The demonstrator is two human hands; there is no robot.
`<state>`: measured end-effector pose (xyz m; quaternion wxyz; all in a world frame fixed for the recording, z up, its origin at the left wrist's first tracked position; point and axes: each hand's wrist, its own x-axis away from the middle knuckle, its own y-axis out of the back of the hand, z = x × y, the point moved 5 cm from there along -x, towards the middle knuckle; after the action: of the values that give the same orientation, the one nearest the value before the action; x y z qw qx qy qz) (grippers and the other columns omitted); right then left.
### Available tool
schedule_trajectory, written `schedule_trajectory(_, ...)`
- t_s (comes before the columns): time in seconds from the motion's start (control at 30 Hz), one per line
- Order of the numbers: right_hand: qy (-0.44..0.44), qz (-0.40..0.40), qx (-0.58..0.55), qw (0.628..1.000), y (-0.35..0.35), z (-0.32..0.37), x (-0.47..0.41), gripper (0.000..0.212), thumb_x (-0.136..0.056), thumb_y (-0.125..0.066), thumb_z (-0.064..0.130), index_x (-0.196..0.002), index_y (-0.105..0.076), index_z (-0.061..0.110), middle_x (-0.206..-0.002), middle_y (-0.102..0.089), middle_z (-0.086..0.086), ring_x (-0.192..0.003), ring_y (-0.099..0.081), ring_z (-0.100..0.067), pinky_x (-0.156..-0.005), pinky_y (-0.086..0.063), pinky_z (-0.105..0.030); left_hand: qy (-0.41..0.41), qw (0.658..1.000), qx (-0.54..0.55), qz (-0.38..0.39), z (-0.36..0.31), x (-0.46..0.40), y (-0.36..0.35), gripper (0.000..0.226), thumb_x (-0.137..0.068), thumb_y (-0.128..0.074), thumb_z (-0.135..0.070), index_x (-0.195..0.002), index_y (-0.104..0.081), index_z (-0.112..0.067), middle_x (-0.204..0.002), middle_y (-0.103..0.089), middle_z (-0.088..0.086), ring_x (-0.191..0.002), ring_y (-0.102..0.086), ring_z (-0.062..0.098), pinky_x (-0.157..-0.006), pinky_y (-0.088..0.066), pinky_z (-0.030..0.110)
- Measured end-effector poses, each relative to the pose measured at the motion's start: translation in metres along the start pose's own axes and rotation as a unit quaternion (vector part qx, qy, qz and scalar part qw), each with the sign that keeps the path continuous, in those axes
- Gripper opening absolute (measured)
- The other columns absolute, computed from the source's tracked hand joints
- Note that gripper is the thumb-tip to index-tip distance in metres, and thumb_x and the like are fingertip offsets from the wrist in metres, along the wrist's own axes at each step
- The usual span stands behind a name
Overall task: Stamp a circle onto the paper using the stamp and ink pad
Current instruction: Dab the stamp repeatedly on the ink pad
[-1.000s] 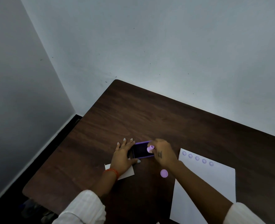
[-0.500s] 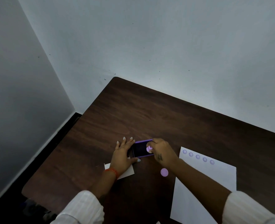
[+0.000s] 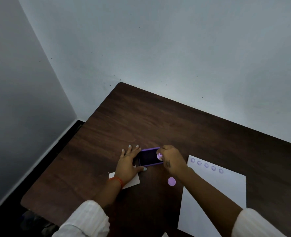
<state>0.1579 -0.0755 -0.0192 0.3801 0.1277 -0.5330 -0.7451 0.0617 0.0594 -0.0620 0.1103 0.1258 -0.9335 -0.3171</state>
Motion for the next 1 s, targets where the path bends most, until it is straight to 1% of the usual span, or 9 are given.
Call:
schedule_trajectory(0.17,0.016,-0.007,0.045,0.999,-0.003,0.001,0.0,0.023,-0.089,-0.053,0.011,-0.112,-0.058,0.007,-0.117,-0.061,-0.014,-0.108,-0.054,-0.025,-0.092,-0.045,-0.034,-0.001,1.0,0.008,-0.009,0.002,-0.001,-0.001,0.08,-0.071,-0.076,-0.029,-0.139,-0.034,-0.022,-0.153,-0.026,-0.002,-0.144,-0.005,0.018,-0.117,0.004,0.035)
schedule_trajectory(0.3,-0.011,0.024,0.003,1.0,-0.001,0.003,-0.007,0.018,-0.089,-0.053,0.011,-0.104,-0.063,0.006,-0.109,-0.063,-0.014,-0.099,-0.059,-0.025,-0.088,-0.048,-0.034,-0.003,1.0,0.01,-0.009,0.005,0.0,-0.002,0.081,-0.07,-0.076,-0.03,-0.139,-0.034,-0.021,-0.153,-0.027,-0.002,-0.144,-0.006,0.018,-0.118,0.003,0.036)
schedule_trajectory(0.37,-0.023,0.028,-0.021,0.999,-0.006,0.003,-0.004,0.019,-0.088,-0.056,0.01,-0.106,-0.062,0.006,-0.113,-0.062,-0.012,-0.103,-0.059,-0.024,-0.093,-0.047,-0.034,-0.004,1.0,0.013,-0.012,0.006,-0.001,-0.003,0.081,-0.069,-0.077,-0.03,-0.138,-0.035,-0.022,-0.153,-0.027,-0.003,-0.144,-0.006,0.017,-0.117,0.004,0.035)
schedule_trajectory(0.43,-0.035,0.011,-0.021,0.999,-0.008,0.002,0.002,0.025,-0.084,-0.058,0.004,-0.109,-0.06,0.005,-0.115,-0.06,-0.013,-0.107,-0.057,-0.027,-0.094,-0.046,-0.037,-0.007,1.0,0.016,-0.019,0.007,-0.002,-0.004,0.081,-0.069,-0.077,-0.03,-0.138,-0.036,-0.021,-0.152,-0.028,-0.002,-0.144,-0.007,0.017,-0.117,0.004,0.034)
schedule_trajectory(0.5,-0.01,-0.016,-0.005,1.0,-0.01,0.003,0.004,0.026,-0.08,-0.057,-0.001,-0.106,-0.06,0.004,-0.111,-0.06,-0.015,-0.104,-0.056,-0.031,-0.09,-0.047,-0.04,-0.011,1.0,0.015,-0.019,0.008,-0.002,-0.004,0.081,-0.068,-0.077,-0.031,-0.138,-0.036,-0.021,-0.152,-0.029,-0.002,-0.144,-0.008,0.018,-0.116,0.004,0.034)
schedule_trajectory(0.6,-0.022,-0.017,-0.017,0.999,-0.011,0.002,0.003,0.026,-0.083,-0.06,0.004,-0.109,-0.061,0.007,-0.117,-0.061,-0.01,-0.109,-0.056,-0.024,-0.095,-0.045,-0.032,-0.014,0.999,0.015,-0.024,0.009,-0.003,-0.005,0.081,-0.068,-0.077,-0.031,-0.138,-0.036,-0.021,-0.152,-0.029,-0.002,-0.144,-0.009,0.018,-0.116,0.004,0.033)
schedule_trajectory(0.73,-0.015,-0.042,-0.029,0.999,-0.008,0.004,0.006,0.023,-0.086,-0.055,0.003,-0.108,-0.062,0.005,-0.114,-0.062,-0.015,-0.107,-0.057,-0.027,-0.092,-0.045,-0.034,-0.012,1.0,0.012,-0.022,0.008,-0.002,-0.005,0.082,-0.068,-0.077,-0.03,-0.138,-0.036,-0.022,-0.152,-0.029,-0.002,-0.144,-0.009,0.017,-0.116,0.004,0.032)
schedule_trajectory(0.9,0.053,-0.014,-0.034,0.998,0.006,0.005,0.006,0.02,-0.092,-0.053,0.018,-0.103,-0.064,0.006,-0.109,-0.065,-0.014,-0.1,-0.059,-0.025,-0.088,-0.045,-0.032,-0.016,1.0,0.01,-0.023,0.007,-0.001,-0.003,0.081,-0.068,-0.077,-0.031,-0.138,-0.036,-0.022,-0.152,-0.029,-0.002,-0.144,-0.01,0.017,-0.117,0.003,0.033)
schedule_trajectory(1.0,0.034,-0.018,-0.061,0.997,0.009,0.006,0.005,0.021,-0.091,-0.053,0.017,-0.091,-0.067,0.002,-0.099,-0.066,-0.016,-0.091,-0.061,-0.028,-0.081,-0.046,-0.033,-0.017,1.0,0.01,-0.02,0.006,-0.001,-0.003,0.081,-0.069,-0.077,-0.031,-0.138,-0.036,-0.021,-0.152,-0.029,-0.002,-0.144,-0.009,0.018,-0.117,0.003,0.034)
